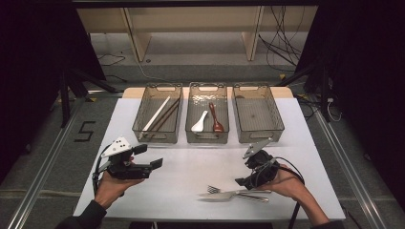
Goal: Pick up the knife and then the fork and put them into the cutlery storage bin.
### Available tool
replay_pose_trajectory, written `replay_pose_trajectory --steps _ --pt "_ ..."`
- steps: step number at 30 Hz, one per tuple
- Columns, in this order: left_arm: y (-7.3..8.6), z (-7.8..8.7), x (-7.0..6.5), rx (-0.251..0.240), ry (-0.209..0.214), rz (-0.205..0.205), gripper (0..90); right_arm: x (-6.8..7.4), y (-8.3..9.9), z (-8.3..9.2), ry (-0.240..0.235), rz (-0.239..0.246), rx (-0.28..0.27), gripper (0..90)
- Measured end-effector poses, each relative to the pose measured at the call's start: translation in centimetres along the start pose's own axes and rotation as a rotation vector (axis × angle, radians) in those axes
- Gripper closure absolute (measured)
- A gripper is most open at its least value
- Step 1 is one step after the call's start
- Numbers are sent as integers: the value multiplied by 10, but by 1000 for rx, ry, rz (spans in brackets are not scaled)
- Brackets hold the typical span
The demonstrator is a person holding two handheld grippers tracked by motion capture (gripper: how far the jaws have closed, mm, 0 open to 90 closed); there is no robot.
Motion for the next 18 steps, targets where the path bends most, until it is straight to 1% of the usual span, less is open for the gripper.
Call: replay_pose_trajectory --steps 1,4,5,9,11,12,15,17,18 --pt "0 0 0 0 -1 0 154 0 1 -1 3 10 4 300" --pt "-1 0 -1 -2 2 -4 154 0 2 -3 6 17 17 325" --pt "0 0 -1 1 3 -8 154 0 3 -4 2 18 29 339" --pt "0 -1 -2 4 2 -17 154 1 6 -6 15 33 61 400" --pt "0 0 -2 1 2 -13 154 2 7 -7 21 44 72 436" --pt "1 0 -2 1 1 -15 154 2 8 -8 22 60 78 448" --pt "1 0 -1 3 1 -15 154 6 12 -11 12 68 100 483" --pt "1 0 -1 1 2 -14 154 7 15 -13 13 82 119 503" --pt "1 0 -1 2 3 -12 154 8 16 -14 15 82 128 511"
Point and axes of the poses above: each handheld gripper's, and its own axes: z roughly backward along the jaws, y roughly out of its underside, x roughly to its left, the point moved 6 cm from there along -z, roughly forward along the jaws, and after that the axes turned 12 degrees about x, right-handed, at the moved point
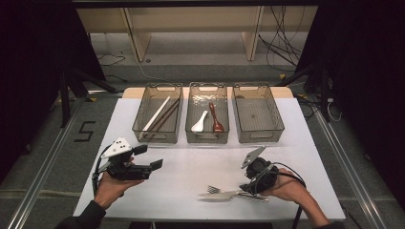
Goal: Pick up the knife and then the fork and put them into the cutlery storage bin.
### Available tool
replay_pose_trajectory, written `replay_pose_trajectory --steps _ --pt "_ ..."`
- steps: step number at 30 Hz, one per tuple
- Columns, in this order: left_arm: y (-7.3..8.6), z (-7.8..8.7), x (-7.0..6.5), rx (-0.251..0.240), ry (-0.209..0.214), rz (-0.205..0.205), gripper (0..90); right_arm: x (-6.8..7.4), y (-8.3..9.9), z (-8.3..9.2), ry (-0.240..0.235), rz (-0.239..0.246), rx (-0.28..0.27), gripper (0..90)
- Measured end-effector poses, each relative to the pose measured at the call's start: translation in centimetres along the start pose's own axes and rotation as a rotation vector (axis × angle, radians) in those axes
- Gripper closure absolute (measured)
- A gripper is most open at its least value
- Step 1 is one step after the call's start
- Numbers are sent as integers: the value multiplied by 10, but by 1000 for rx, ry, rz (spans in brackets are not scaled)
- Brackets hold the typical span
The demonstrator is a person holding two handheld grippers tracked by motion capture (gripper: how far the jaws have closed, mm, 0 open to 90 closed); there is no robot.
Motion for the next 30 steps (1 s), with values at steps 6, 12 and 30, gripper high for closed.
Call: replay_pose_trajectory --steps 6,12,30 --pt "1 0 3 5 -9 4 154 1 5 -8 0 43 53 555" --pt "1 1 3 3 -13 3 154 2 10 -12 1 67 95 601" --pt "2 -2 3 16 -14 -1 154 5 11 -17 3 136 142 670"
Point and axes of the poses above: each handheld gripper's, and its own axes: z roughly backward along the jaws, y roughly out of its underside, x roughly to its left, the point moved 6 cm from there along -z, roughly forward along the jaws, and after that the axes turned 12 degrees about x, right-handed, at the moved point
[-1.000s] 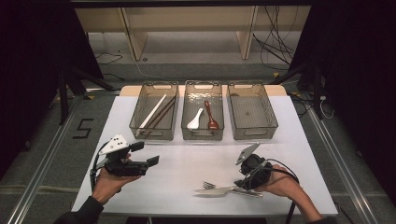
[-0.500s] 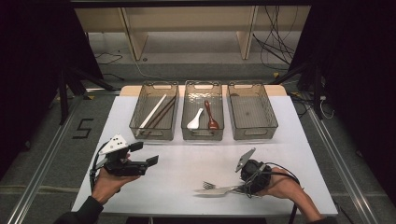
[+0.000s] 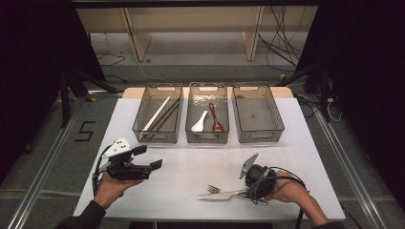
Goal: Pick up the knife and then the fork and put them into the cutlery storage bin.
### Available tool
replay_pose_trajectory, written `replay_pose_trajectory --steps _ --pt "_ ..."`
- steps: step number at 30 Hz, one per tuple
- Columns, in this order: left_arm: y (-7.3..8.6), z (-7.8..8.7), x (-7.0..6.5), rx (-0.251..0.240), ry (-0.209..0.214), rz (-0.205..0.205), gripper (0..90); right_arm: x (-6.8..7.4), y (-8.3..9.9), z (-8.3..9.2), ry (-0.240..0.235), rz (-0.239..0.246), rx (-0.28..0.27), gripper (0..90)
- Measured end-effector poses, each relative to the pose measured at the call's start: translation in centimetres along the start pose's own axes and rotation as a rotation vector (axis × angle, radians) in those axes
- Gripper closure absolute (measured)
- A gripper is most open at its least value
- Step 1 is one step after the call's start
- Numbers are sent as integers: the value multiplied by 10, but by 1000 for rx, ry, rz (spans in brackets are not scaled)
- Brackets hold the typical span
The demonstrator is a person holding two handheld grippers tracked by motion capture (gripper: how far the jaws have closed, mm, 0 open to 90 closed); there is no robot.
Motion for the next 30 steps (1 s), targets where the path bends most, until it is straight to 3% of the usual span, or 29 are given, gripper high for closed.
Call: replay_pose_trajectory --steps 5,10,11,16,25,30 --pt "0 -1 0 5 1 -1 154 -2 -1 -1 9 28 -7 673" --pt "1 -2 0 7 1 -1 154 0 -3 -6 34 60 41 655" --pt "1 -2 0 6 -1 1 154 2 -3 -4 22 33 55 656" --pt "0 -2 -1 6 1 0 155 1 -3 -5 32 54 53 665" --pt "1 -1 0 8 0 1 154 5 -4 -4 34 64 77 732" --pt "1 -1 0 10 -1 -2 155 7 -5 -4 54 103 79 773"
Point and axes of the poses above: each handheld gripper's, and its own axes: z roughly backward along the jaws, y roughly out of its underside, x roughly to its left, the point moved 6 cm from there along -z, roughly forward along the jaws, and after that the axes turned 12 degrees about x, right-handed, at the moved point
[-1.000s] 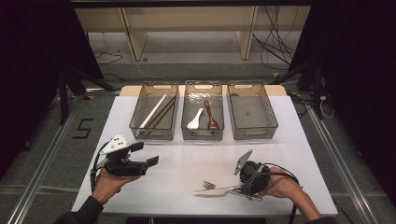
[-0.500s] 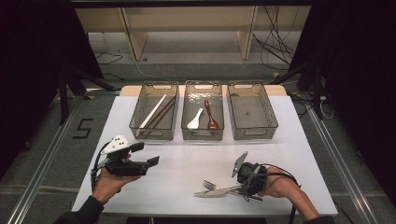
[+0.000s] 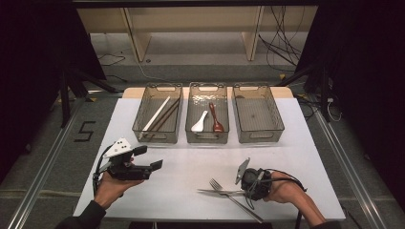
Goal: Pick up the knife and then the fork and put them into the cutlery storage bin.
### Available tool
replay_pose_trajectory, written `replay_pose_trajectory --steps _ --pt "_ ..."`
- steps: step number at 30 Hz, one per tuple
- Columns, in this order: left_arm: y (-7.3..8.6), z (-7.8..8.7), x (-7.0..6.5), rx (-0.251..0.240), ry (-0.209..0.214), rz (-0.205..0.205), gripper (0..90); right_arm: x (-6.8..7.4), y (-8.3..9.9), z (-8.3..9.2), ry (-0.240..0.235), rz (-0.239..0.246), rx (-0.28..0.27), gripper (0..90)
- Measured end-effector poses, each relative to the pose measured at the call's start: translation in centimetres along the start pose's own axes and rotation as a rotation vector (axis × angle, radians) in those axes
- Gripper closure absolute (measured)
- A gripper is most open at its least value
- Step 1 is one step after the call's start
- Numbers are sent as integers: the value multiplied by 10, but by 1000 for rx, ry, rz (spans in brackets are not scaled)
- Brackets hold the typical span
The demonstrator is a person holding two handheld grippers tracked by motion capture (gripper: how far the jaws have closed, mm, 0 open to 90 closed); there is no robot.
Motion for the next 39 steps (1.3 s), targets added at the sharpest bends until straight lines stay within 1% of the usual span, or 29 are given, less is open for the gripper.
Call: replay_pose_trajectory --steps 4,6,7,8,14,19,22,25,27,30,33,35,36,37,38,39 --pt "0 -1 -1 -2 1 -1 155 1 0 1 -2 16 -2 796" --pt "0 -1 -1 -1 2 -1 155 1 0 1 -2 16 -2 805" --pt "0 -1 -1 -1 2 -1 155 0 0 0 6 29 -8 809" --pt "0 -1 -1 -1 2 -1 155 1 0 1 7 24 -5 813" --pt "0 -1 -1 3 3 -3 155 0 0 1 26 53 -9 829" --pt "0 -1 -1 3 2 -4 155 1 0 1 32 57 -2 835" --pt "0 -1 -1 3 2 -4 155 1 0 2 21 64 -8 841" --pt "0 -1 -1 3 2 -4 155 1 0 2 21 67 -9 843" --pt "0 -1 -1 2 2 -4 155 1 0 2 23 65 -8 844" --pt "0 0 -1 0 3 -2 155 0 -1 2 24 54 -22 845" --pt "0 0 -1 0 3 -1 155 -1 -1 3 14 29 -38 845" --pt "0 0 -1 0 2 -2 155 -2 -1 5 11 17 -67 846" --pt "0 0 -1 0 2 -1 155 -3 0 7 14 11 -72 846" --pt "0 0 -1 -1 2 -2 155 -5 -1 8 20 2 -93 846" --pt "-1 0 0 -1 1 -1 155 -5 -1 10 9 -11 -102 846" --pt "0 0 0 -1 0 -1 155 -6 0 11 9 -18 -111 846"
Point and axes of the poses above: each handheld gripper's, and its own axes: z roughly backward along the jaws, y roughly out of its underside, x roughly to its left, the point moved 6 cm from there along -z, roughly forward along the jaws, and after that the axes turned 12 degrees about x, right-handed, at the moved point
